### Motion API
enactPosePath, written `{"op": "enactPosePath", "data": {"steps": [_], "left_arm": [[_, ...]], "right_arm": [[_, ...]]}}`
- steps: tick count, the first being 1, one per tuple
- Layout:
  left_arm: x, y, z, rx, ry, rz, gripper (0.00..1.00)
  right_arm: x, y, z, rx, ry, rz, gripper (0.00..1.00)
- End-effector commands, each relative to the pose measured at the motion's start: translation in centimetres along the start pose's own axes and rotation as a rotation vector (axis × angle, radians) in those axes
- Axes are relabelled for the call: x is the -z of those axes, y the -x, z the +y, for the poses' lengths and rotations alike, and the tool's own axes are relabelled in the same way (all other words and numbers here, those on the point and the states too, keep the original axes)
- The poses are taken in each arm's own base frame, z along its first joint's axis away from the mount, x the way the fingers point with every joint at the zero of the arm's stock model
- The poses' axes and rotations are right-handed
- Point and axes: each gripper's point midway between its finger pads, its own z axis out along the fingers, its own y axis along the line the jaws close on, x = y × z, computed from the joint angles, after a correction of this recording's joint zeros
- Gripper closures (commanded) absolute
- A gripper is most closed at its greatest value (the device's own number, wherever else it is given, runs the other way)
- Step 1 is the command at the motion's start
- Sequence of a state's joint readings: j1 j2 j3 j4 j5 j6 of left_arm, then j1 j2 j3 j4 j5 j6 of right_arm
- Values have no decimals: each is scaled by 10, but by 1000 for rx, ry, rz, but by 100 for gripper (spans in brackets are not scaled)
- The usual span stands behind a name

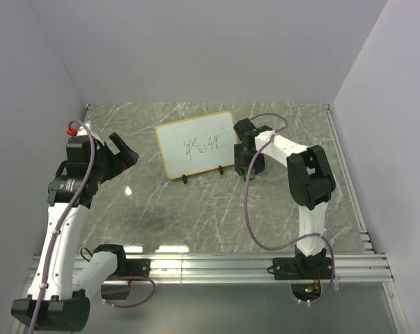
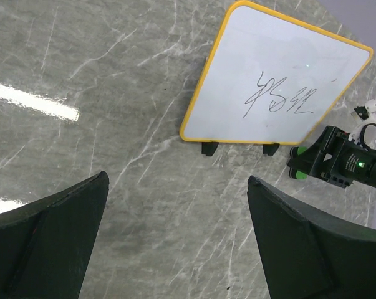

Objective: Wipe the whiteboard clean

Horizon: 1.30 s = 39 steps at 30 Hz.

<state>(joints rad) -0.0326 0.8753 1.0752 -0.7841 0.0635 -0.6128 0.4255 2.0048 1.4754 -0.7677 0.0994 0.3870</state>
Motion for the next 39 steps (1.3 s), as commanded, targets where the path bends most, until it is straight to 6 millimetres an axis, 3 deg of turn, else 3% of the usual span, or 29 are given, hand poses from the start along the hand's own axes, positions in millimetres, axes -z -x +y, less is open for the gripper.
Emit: {"op": "enactPosePath", "data": {"steps": [1, 5, 6, 9, 17, 19, 20, 23, 24, 26, 27, 30, 33, 39], "left_arm": [[2, 16, -14, -17, -38, -35, 1], [-1, 22, -15, -23, -26, -37, 0], [0, 25, -17, -23, -29, -41, 0], [-5, 27, -20, -20, -33, -33, 1], [-19, 36, -29, -51, -72, -51, 1], [-28, 36, -32, -78, -103, -56, 0], [-34, 39, -39, -87, -145, -69, 1], [-50, 32, -53, -127, -281, -49, 1], [-50, 35, -72, -155, -395, -61, 1], [-61, 27, -74, -193, -459, -46, 0], [-64, 32, -82, -217, -551, -66, 1], [-88, 20, -77, -250, -657, -36, 10], [-115, 8, -64, -257, -694, 6, 11], [-153, 6, -57, -298, -772, 11, 12]], "right_arm": [[-5, 8, -2, 5, -26, -27, 30], [-12, 4, -1, 1, -18, -23, 42], [-14, 3, -1, 1, -16, -18, 51], [-19, -1, 0, 1, -7, -8, 67], [-15, -8, -13, -19, -22, 5, 90], [-1, -5, -17, -31, -25, -20, 92], [6, -3, -18, -42, -29, -33, 99], [40, 5, -21, -72, -19, -81, 100], [59, 8, -21, -78, -4, -110, 100], [81, 14, -21, -98, 13, -150, 100], [101, 17, -19, -105, 49, -182, 100], [138, 22, -12, -120, 116, -245, 100], [162, 25, -7, -136, 156, -287, 100], [180, 24, 6, -164, 210, -283, 100]]}}
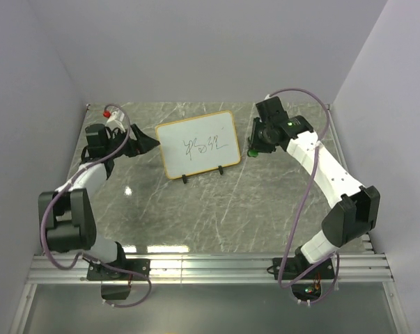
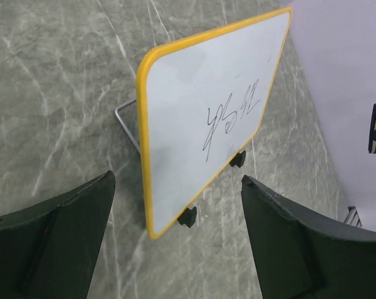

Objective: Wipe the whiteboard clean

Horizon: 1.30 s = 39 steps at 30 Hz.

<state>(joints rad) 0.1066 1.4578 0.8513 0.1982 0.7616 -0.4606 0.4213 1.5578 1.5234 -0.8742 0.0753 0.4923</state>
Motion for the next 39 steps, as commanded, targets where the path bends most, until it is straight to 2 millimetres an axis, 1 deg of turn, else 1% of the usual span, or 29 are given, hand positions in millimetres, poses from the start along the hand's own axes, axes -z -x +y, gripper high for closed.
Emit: {"op": "enactPosePath", "data": {"steps": [1, 4, 5, 6, 7, 8, 10, 11, 13, 14, 17, 18, 19, 20, 21, 22, 23, 24, 25, 26, 28, 29, 31, 32, 34, 35, 37, 38, 39], "left_arm": [[-9, 29, -21, -186, -175, -69, 12], [-20, 29, -12, -180, -197, -52, 14], [-23, 33, -13, -189, -209, -49, 14], [-30, 26, -4, -176, -212, -27, 18], [-34, 28, -3, -182, -223, -24, 19], [-39, 23, 4, -170, -229, -7, 21], [-44, 22, 6, -171, -257, -2, 24], [-50, 17, 13, -151, -258, 9, 25], [-54, 21, 13, -152, -282, -8, 27], [-59, 16, 19, -135, -285, 3, 30], [-66, 13, 25, -122, -305, 7, 31], [-67, 12, 24, -96, -318, 10, 32], [-66, 14, 19, -118, -354, -4, 32], [-68, 11, 21, -105, -366, 0, 34], [-67, 12, 17, -80, -387, -3, 35], [-66, 9, 15, -73, -406, 1, 35], [-67, 9, 13, -85, -427, -7, 39], [-66, 8, 10, -66, -440, -1, 41], [-66, 5, 10, -61, -445, 3, 43], [-66, 2, 8, -66, -459, 13, 50], [-66, -3, 8, -59, -466, 23, 55], [-67, -5, 5, -63, -474, 29, 61], [-68, -9, 3, -58, -483, 39, 64], [-68, -10, 2, -57, -486, 43, 68], [-68, -12, -1, -56, -492, 43, 70], [-68, -15, -2, -55, -497, 48, 77], [-68, -18, -2, -50, -494, 50, 82], [-68, -20, -1, -49, -491, 50, 87], [-68, -22, 0, -54, -487, 49, 88]], "right_arm": [[8, -10, 11, -20, 9, 49, 100], [10, -14, 16, -17, 3, 52, 100], [11, -15, 19, -12, 3, 53, 100], [10, -16, 21, -10, 2, 53, 100], [11, -16, 24, -14, 8, 48, 100], [12, -16, 31, -8, 23, 43, 100], [13, -15, 41, -1, 38, 36, 100], [10, -18, 48, 13, 41, 43, 100], [12, -11, 61, 23, 57, 22, 100], [12, -9, 73, 38, 68, 21, 100], [9, 3, 93, 59, 80, 8, 100], [9, 4, 102, 70, 89, 3, 100], [7, 7, 106, 77, 93, 2, 100], [-3, 6, 111, 88, 89, 14, 100], [0, 16, 120, 83, 111, -11, 100], [-1, 17, 127, 90, 122, -15, 100], [-11, 16, 132, 96, 123, -6, 100], [-12, 23, 141, 96, 144, -31, 100], [-16, 22, 148, 104, 155, -32, 100], [-29, 18, 151, 110, 144, -20, 100], [-38, 20, 163, 109, 156, -31, 100], [-49, 17, 169, 113, 151, -25, 100], [-57, 13, 178, 120, 148, -31, 100], [-65, 6, 184, 135, 140, -26, 100], [-70, 7, 193, 139, 140, -57, 100], [-76, 1, 203, 149, 149, -62, 100], [-84, -2, 209, 143, 144, -77, 100], [-93, -9, 214, 144, 144, -70, 100], [-96, -11, 223, 140, 160, -82, 100]]}}
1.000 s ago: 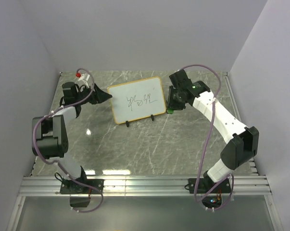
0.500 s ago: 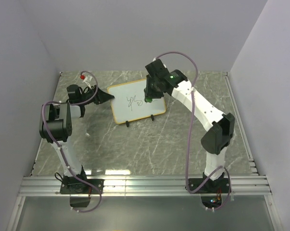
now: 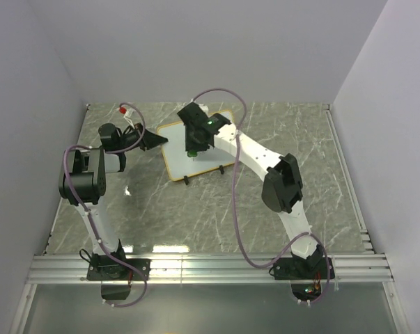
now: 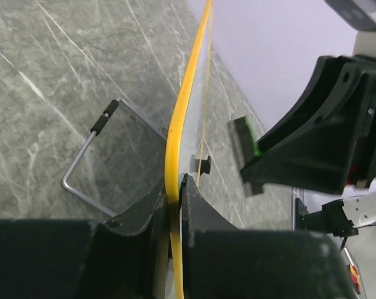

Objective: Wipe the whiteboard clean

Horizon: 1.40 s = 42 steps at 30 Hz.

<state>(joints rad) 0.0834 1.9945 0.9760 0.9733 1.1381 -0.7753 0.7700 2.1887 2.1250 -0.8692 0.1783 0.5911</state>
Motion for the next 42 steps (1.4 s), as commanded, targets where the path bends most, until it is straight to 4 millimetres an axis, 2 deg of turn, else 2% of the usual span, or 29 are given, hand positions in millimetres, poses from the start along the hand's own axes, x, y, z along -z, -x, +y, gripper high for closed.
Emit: {"op": "enactPosePath", "data": {"steps": [1, 2, 4, 5, 7, 10, 13, 14, 16, 17, 18, 19, 20, 22, 23, 24, 25, 28, 29, 31, 34, 36, 37, 40, 42], "left_arm": [[-2, -13, -4, -41, -34, 27, 90], [-2, -14, -4, -44, -31, 31, 93], [0, -22, 3, -33, -6, 46, 94], [-1, -23, 2, -35, 1, 53, 98], [-1, -23, 6, -71, 24, 63, 100], [-1, -27, 5, -65, 33, 86, 100], [1, -31, 6, -54, 41, 95, 100], [1, -32, 6, -50, 43, 98, 100], [2, -33, 6, -49, 45, 99, 100], [1, -32, 4, -54, 47, 99, 100], [2, -32, 4, -52, 51, 103, 100], [2, -33, 4, -52, 51, 106, 100], [2, -31, 2, -58, 50, 105, 100], [3, -32, 3, -53, 57, 114, 100], [3, -31, 3, -56, 59, 116, 100], [3, -32, 3, -59, 60, 119, 100], [4, -31, 2, -64, 62, 117, 100], [4, -32, 1, -67, 71, 118, 100], [4, -32, 1, -70, 71, 119, 100], [4, -31, 1, -73, 71, 118, 100], [4, -31, 1, -77, 72, 121, 100], [4, -31, 0, -84, 75, 122, 100], [4, -31, 0, -86, 77, 122, 100], [3, -31, 0, -90, 78, 125, 100], [2, -29, 0, -93, 78, 125, 100]], "right_arm": [[1, 27, 34, -47, 60, -132, 100], [-9, 24, 36, -48, 56, -134, 100], [-14, 28, 50, -58, 72, -176, 100], [-18, 29, 54, -60, 75, -188, 100], [-23, 38, 61, -81, 94, -232, 100], [-36, 50, 59, -96, 61, -289, 100], [-51, 60, 44, -115, 4, -334, 100], [-60, 61, 27, -131, -33, -332, 100], [-68, 63, 7, -166, -72, -340, 100], [-75, 62, -18, -190, -112, -329, 100], [-78, 60, -31, -215, -134, -326, 100], [-80, 58, -44, -230, -153, -319, 100], [-81, 45, -64, -238, -189, -295, 100], [-80, 47, -95, -281, -228, -310, 100], [-78, 34, -109, -281, -257, -292, 100], [-77, 36, -127, -305, -279, -298, 100], [-74, 28, -141, -310, -304, -289, 100], [-68, 29, -168, -362, -333, -300, 100], [-70, 21, -175, -365, -346, -286, 100], [-70, 19, -174, -370, -339, -285, 100], [-75, 14, -158, -364, -303, -266, 100], [-75, 19, -143, -361, -277, -268, 100], [-74, 25, -133, -364, -259, -280, 100], [-74, 22, -100, -353, -205, -274, 100], [-68, 22, -68, -361, -160, -276, 100]]}}
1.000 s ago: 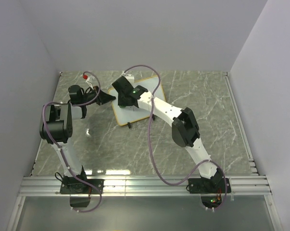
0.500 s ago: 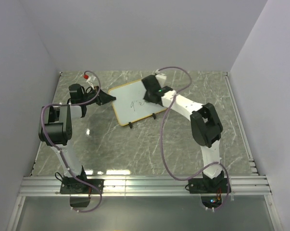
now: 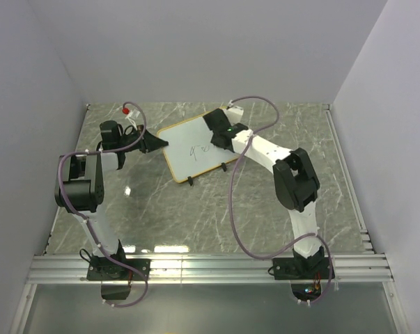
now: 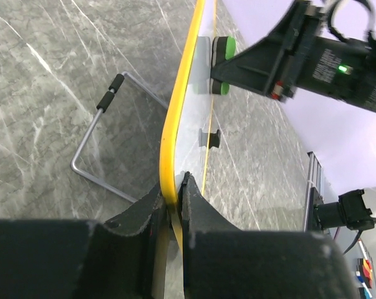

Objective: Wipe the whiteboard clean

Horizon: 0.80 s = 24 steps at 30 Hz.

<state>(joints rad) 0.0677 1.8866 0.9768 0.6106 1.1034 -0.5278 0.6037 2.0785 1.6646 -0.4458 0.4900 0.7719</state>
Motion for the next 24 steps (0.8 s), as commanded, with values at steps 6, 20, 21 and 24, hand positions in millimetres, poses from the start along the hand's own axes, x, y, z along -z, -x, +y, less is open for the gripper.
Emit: {"op": "enactPosePath", "data": {"steps": [6, 20, 21, 24], "left_arm": [[-5, -14, 4, -78, 9, 41, 100], [-7, -14, -6, -102, 9, 52, 100], [-7, -16, -6, -97, 11, 56, 100], [-8, -14, -8, -108, 9, 55, 100]], "right_arm": [[49, -78, 113, -115, 219, 108, 100], [36, -87, 65, -91, 130, 97, 100], [31, -77, 54, -105, 113, 81, 100], [13, -49, 16, -153, 59, 52, 100]]}}
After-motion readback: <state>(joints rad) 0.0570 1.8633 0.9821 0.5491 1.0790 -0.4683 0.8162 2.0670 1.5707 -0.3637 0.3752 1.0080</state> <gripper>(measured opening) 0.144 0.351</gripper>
